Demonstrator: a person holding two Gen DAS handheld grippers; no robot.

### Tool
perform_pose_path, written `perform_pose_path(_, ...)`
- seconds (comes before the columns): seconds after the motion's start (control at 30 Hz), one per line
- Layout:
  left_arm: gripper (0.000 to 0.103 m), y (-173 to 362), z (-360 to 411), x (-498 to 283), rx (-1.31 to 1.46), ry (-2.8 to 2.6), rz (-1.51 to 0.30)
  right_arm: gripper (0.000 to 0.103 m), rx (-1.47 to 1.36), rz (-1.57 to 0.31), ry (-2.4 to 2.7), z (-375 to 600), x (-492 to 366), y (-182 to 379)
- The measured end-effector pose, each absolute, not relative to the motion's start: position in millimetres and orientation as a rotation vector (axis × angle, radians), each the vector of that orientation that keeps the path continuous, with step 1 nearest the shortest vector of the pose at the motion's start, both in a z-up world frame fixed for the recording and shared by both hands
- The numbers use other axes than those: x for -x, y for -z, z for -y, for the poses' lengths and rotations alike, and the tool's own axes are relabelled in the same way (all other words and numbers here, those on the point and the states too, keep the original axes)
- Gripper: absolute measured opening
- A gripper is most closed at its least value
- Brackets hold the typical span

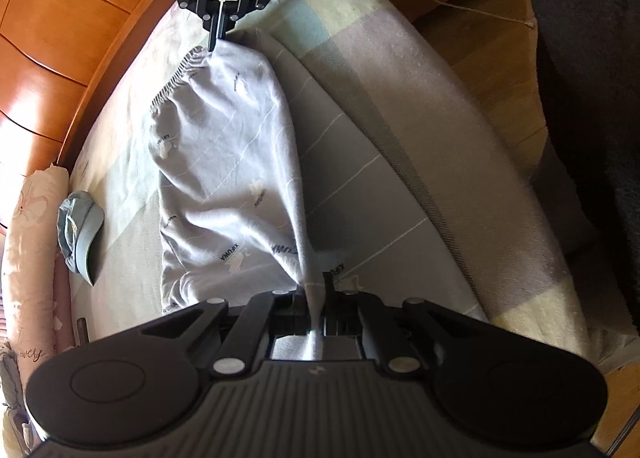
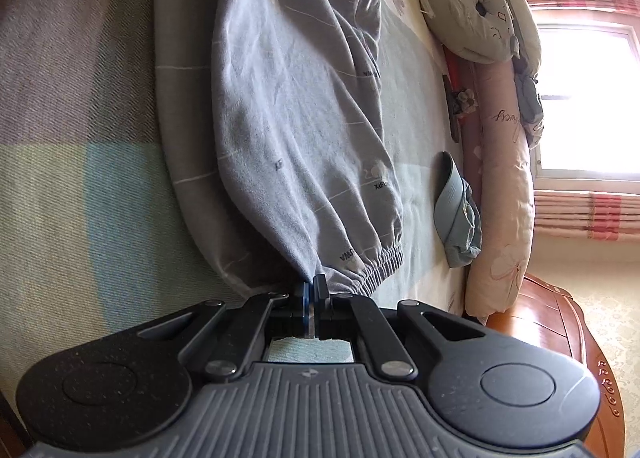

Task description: Fold clothes

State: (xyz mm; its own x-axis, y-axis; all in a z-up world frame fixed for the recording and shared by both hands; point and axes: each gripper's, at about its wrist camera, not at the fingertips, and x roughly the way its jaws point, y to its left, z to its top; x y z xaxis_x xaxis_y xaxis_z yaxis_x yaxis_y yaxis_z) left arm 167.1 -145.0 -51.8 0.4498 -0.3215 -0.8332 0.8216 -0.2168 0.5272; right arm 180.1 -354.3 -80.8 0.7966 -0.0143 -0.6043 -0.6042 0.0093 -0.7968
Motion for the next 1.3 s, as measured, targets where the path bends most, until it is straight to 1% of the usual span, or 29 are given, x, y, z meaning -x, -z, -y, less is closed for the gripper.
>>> perform_pose_path(0.27, 0.001, 52.9, 137.3, -160.5, -1.389, 1.156, -0.491, 0.003, 1.488, -0.559, -0.532, 348.9, -167.4, 92.4)
perform_pose_path(0.5, 0.001, 48.2, 138.9, -164.3, -1.324, 1.177, -0.501, 0.003, 1.502, -0.533, -0.527, 341.1, -159.8, 82.0)
perform_pose_path(0.7, 0.001, 49.4, 147.4, -167.1, -1.279, 1.22, -0.496, 0.003, 1.562, -0.586, -0.466, 355.6, -170.0, 91.3)
perform_pose_path(0.83, 0.002, 54.3, 151.2, -170.3, -1.262, 1.235, -0.509, 0.003, 1.552, -0.621, -0.451, 357.3, -169.5, 94.8)
perform_pose_path(0.87, 0.003, 53.3, 151.8, -172.5, -1.241, 1.235, -0.521, 0.003, 1.538, -0.635, -0.441, 357.5, -170.2, 94.0)
perform_pose_path(0.9, 0.008, 50.6, 151.1, -174.5, -1.222, 1.238, -0.529, 0.003, 1.523, -0.65, -0.429, 358.1, -171.3, 92.2)
perform_pose_path(0.93, 0.008, 47.9, 150.4, -176.6, -1.202, 1.24, -0.537, 0.004, 1.505, -0.668, -0.413, 359.2, -172.8, 89.1)
perform_pose_path(1.0, 0.01, 41.8, 147.9, -180.5, -1.171, 1.239, -0.536, 0.009, 1.463, -0.702, -0.363, 361.7, -177.9, 80.6)
perform_pose_path(1.03, 0.011, 36.1, 145.0, -183.4, -1.149, 1.241, -0.545, 0.009, 1.427, -0.723, -0.334, 362.9, -181.7, 74.7)
perform_pose_path(1.07, 0.013, 30.4, 142.1, -186.4, -1.127, 1.242, -0.555, 0.01, 1.383, -0.738, -0.305, 364.5, -184.2, 67.4)
perform_pose_path(1.1, 0.019, 25.5, 136.9, -190.5, -1.108, 1.239, -0.572, 0.014, 1.332, -0.755, -0.276, 366.0, -187.0, 59.6)
perform_pose_path(1.13, 0.02, 20.5, 131.6, -194.7, -1.089, 1.235, -0.588, 0.017, 1.272, -0.772, -0.248, 367.4, -190.3, 51.0)
perform_pose_path(1.17, 0.025, 15.5, 126.4, -198.8, -1.07, 1.232, -0.605, 0.019, 1.201, -0.785, -0.228, 368.3, -193.5, 42.7)
perform_pose_path(1.2, 0.029, 10.5, 121.1, -202.9, -1.051, 1.229, -0.621, 0.019, 1.113, -0.791, -0.219, 368.5, -196.7, 35.0)
perform_pose_path(1.3, 0.034, -1.1, 106.0, -214.8, -1.0, 1.198, -0.667, 0.022, 0.851, -0.802, -0.191, 369.1, -206.1, 11.7)
